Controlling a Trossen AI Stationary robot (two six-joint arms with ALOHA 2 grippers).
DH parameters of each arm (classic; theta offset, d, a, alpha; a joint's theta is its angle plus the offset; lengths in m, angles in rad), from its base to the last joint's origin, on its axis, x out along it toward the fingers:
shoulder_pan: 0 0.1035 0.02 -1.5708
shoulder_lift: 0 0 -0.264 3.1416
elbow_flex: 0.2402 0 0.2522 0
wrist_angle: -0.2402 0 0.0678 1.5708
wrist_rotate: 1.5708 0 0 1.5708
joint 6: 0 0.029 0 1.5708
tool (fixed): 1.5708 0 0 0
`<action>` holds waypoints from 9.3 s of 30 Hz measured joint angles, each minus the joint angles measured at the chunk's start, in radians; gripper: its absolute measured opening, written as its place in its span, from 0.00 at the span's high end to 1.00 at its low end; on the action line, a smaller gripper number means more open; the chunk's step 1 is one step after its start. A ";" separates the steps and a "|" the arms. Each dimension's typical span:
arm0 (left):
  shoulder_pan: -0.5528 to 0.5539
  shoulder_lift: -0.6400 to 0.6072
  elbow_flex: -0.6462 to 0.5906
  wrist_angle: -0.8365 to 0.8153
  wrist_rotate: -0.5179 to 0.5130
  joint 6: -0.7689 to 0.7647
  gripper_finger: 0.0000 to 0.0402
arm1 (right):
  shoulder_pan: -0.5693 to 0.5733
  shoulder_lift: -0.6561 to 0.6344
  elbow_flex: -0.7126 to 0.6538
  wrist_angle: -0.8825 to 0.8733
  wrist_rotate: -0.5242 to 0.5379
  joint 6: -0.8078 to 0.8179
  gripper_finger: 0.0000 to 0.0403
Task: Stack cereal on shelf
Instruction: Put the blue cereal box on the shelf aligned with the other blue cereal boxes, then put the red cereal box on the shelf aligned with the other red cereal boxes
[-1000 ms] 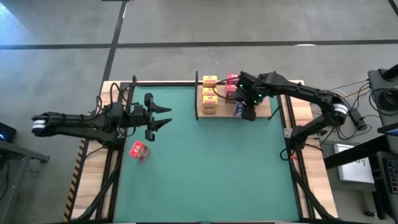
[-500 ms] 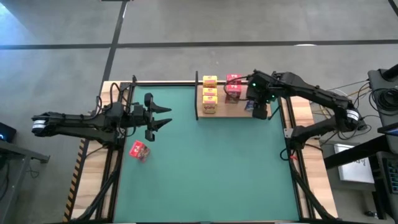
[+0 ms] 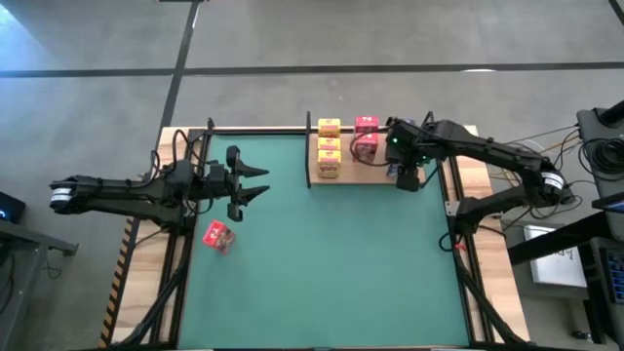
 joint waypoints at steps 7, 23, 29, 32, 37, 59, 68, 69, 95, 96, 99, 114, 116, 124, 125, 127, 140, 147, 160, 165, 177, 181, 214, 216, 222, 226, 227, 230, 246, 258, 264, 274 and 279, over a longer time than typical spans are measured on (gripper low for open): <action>0.000 0.000 0.000 0.000 0.000 0.000 0.58 | 0.000 0.000 -0.046 0.036 0.012 -0.011 0.59; 0.000 0.000 0.000 0.000 0.000 0.000 0.58 | 0.000 -0.001 -0.096 0.066 0.064 -0.010 0.59; 0.000 0.000 0.000 0.000 0.000 0.000 0.58 | 0.000 -0.001 -0.074 0.066 0.064 -0.004 0.59; 0.000 0.000 0.000 0.000 0.000 0.000 0.58 | 0.000 -0.001 -0.064 0.055 0.034 -0.029 0.59; 0.000 0.000 0.000 0.000 0.000 0.000 0.58 | 0.000 -0.001 -0.063 0.054 0.000 -0.026 0.60; 0.000 0.000 0.000 0.000 0.000 -0.003 0.58 | -0.026 0.000 -0.064 0.030 0.063 0.005 0.37; 0.000 0.000 0.000 0.000 0.000 -0.003 0.58 | -0.026 -0.001 -0.056 0.012 0.065 -0.004 0.38; 0.000 0.000 0.000 0.000 0.000 -0.003 0.58 | -0.026 -0.001 -0.048 0.008 0.065 -0.003 0.38; 0.000 0.000 0.000 -0.009 0.000 -0.003 0.58 | 0.031 -0.021 0.108 -0.189 -0.097 0.269 0.73; 0.000 0.000 0.000 -0.009 0.000 -0.003 0.58 | 0.032 -0.021 0.096 -0.195 -0.098 0.272 0.77; 0.000 0.000 0.000 -0.009 0.000 -0.003 0.58 | 0.032 -0.021 0.056 -0.203 -0.095 0.279 0.90; 0.000 0.000 0.000 -0.009 0.000 -0.002 0.58 | 0.031 -0.021 -0.036 -0.185 0.118 0.241 0.97; 0.000 0.000 0.000 -0.008 0.000 -0.002 0.58 | 0.031 -0.021 -0.036 -0.184 0.132 0.241 0.97; 0.000 0.000 0.000 -0.008 0.000 -0.003 0.58 | 0.031 -0.021 -0.036 -0.170 0.144 0.237 0.97; 0.000 0.000 0.000 -0.008 0.000 -0.002 0.58 | 0.031 -0.021 -0.036 -0.170 0.144 0.237 0.97; 0.000 0.000 0.000 -0.008 0.000 -0.003 0.58 | 0.031 -0.021 -0.036 -0.170 0.145 0.235 0.97; 0.000 0.000 0.000 -0.008 0.000 -0.002 0.58 | 0.031 -0.021 -0.036 -0.182 0.187 0.232 0.97; 0.000 0.000 0.000 -0.008 0.000 -0.003 0.58 | 0.031 -0.035 -0.005 -0.194 0.025 0.305 0.97; 0.000 0.003 0.019 -0.137 -0.116 -0.195 0.58 | 0.241 -0.282 -0.186 0.275 -0.042 0.382 0.98; 0.000 0.055 0.127 -0.428 -0.210 -0.290 0.58 | 0.341 -0.365 -0.334 0.584 -0.031 0.336 0.98; -0.036 0.318 0.398 -1.049 -0.210 -0.545 0.58 | 0.453 -0.431 -0.621 1.176 0.012 0.152 0.98; -0.042 0.393 0.482 -1.230 -0.204 -0.625 0.58 | 0.457 -0.449 -0.673 1.293 0.011 0.075 0.98; -0.456 0.559 0.746 -1.984 -0.133 -1.466 0.37 | 0.457 -0.746 -0.793 1.295 -0.024 0.007 0.98; -0.504 0.524 0.714 -1.979 -0.167 -1.525 0.37 | 0.457 -0.746 -0.793 1.295 -0.024 0.008 0.98; -0.568 0.436 0.631 -1.970 -0.220 -1.638 0.37 | 0.457 -0.746 -0.793 1.295 -0.024 0.009 0.98; -0.568 0.385 0.560 -1.921 -0.221 -1.652 0.37 | 0.457 -0.746 -0.793 1.295 -0.024 0.009 0.98; -0.568 0.375 0.541 -1.901 -0.221 -1.653 0.37 | 0.457 -0.746 -0.793 1.295 -0.024 0.009 0.98; -0.568 0.353 0.485 -1.843 -0.215 -1.661 0.37 | 0.457 -0.746 -0.793 1.295 -0.024 0.007 0.98; -0.567 0.347 0.416 -1.814 -0.182 -1.680 0.37 | 0.457 -0.746 -0.793 1.295 -0.024 0.051 0.98; -0.567 0.331 0.442 -1.885 -0.177 -1.645 0.37 | 0.457 -0.745 -0.816 1.294 -0.031 0.154 0.98; -0.566 0.324 0.425 -1.842 -0.174 -1.631 0.37 | 0.457 -0.746 -0.821 1.295 -0.069 0.181 0.98; -0.566 0.313 0.425 -1.818 -0.148 -1.625 0.37 | 0.457 -0.745 -0.831 1.294 -0.069 0.209 0.98; -0.566 0.295 0.425 -1.820 -0.147 -1.620 0.37 | 0.457 -0.745 -0.831 1.294 -0.069 0.211 0.98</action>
